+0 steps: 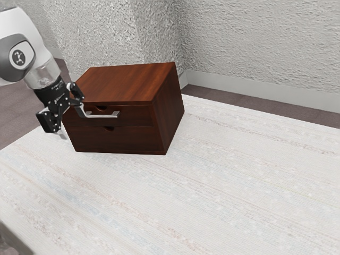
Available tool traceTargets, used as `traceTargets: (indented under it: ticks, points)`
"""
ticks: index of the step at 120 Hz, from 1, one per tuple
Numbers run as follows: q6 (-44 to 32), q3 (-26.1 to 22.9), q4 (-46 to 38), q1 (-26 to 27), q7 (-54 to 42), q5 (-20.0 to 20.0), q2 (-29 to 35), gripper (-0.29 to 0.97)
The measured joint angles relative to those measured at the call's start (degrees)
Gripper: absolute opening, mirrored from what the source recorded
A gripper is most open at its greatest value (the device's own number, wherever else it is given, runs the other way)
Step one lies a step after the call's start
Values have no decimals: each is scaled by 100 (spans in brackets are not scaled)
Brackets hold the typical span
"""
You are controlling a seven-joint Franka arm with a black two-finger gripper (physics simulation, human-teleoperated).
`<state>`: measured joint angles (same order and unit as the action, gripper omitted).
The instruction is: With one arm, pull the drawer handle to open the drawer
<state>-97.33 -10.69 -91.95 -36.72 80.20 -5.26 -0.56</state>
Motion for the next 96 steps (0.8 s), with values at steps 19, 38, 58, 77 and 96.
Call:
traceTargets:
  ticks: [19, 38, 58, 77, 96]
  points:
    - [-196, 13, 17, -53, -11, 2, -177, 68]
    - [-459, 4, 249, -97, -53, 12, -551, 68]
    - [-671, -11, 372, -15, -94, 11, -771, 68]
    - [-845, -12, 497, -12, -122, 3, -967, 68]
    - [-938, -12, 592, -9, -136, 0, -1068, 68]
